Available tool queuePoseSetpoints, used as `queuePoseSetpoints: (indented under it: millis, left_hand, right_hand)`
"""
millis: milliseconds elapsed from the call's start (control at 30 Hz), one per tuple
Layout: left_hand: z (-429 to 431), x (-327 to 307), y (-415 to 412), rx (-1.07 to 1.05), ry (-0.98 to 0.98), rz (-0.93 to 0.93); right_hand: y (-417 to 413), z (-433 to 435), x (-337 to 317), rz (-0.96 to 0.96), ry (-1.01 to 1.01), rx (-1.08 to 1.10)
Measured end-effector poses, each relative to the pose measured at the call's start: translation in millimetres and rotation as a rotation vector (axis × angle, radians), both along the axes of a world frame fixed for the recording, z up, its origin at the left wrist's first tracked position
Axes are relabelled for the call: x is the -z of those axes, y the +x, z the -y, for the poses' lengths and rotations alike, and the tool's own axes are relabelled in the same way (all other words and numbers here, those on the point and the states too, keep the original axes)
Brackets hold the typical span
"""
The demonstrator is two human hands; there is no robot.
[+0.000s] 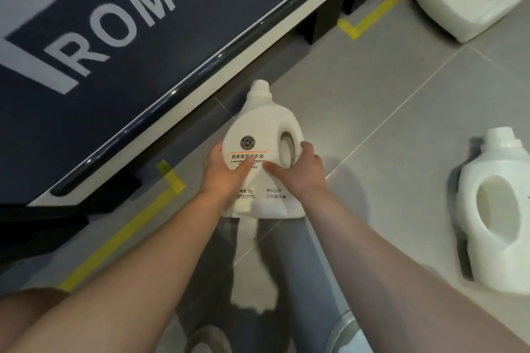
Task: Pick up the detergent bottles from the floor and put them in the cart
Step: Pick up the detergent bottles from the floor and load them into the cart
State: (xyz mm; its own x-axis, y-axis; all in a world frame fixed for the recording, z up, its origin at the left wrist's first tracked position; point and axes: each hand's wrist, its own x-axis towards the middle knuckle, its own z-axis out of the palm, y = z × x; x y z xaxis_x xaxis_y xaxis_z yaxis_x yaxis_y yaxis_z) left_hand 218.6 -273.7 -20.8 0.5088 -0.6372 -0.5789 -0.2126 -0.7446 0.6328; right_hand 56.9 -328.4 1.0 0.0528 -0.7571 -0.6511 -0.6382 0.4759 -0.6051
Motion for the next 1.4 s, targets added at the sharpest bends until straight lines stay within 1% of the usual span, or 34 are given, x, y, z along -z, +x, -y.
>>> queuePoseSetpoints:
  millis: [100,200,300,467,533,600,700,800,867,967,1133,1233,1400]
  left_hand:
    - [-0.9,1.4,1.8,0.03,-0.014,0.023]
    - [-9.7,-3.8,0.4,0.071,0.022,0.013]
    - [-27.8,6.1,-2.1,0.05,0.051,-0.001]
    - [-59.3,-11.8,-24.0,0.18,0.197,0.023]
    - [-70.3,-10.8,-28.4,0.212,0.274,0.0]
    - [-72.4,-11.0,-29.5,0.203,0.311,-0.04]
    - [-62.0,-8.5,-27.6,0.1,0.267,-0.13]
    - [-47.9,-3.6,-26.5,0.071,0.204,-0.212]
    - [-42.3,-0.1,-24.6,0.062,0.194,-0.252]
    - [-41.2,6.5,-21.2,0.056,0.185,-0.278]
    - [-44.1,5.8,-20.2,-0.056,0.115,-0.386]
    - [-36.3,-3.1,-18.9,-0.041,0.06,-0.38]
    - [-10.7,-28.9,-18.9,-0.044,-0.107,-0.305]
  right_hand:
    - [0.1,-4.0,1.8,-0.017,0.046,0.015]
    - [-5.0,-16.0,1.6,-0.032,0.064,0.032]
    - [-16.3,-37.6,-0.3,-0.036,0.107,0.057]
    - [-33.2,-79.0,-5.9,-0.081,0.206,0.087]
    - [-39.3,-90.4,-8.5,-0.104,0.259,0.084]
    - [-44.3,-94.0,-10.2,-0.119,0.315,0.095]
    - [-43.7,-85.2,-4.8,-0.086,0.295,0.175]
    - [-41.0,-68.0,10.9,-0.021,0.24,0.265]
    - [-35.9,-57.0,6.6,0.014,0.26,0.276]
    - [-35.3,-48.0,10.4,0.015,0.281,0.275]
    - [-37.2,-49.6,-2.2,0.021,0.261,0.258]
    - [-39.0,-45.1,-9.6,0.031,0.191,0.264]
    - [-38.7,-18.1,-26.5,0.066,0.032,0.241]
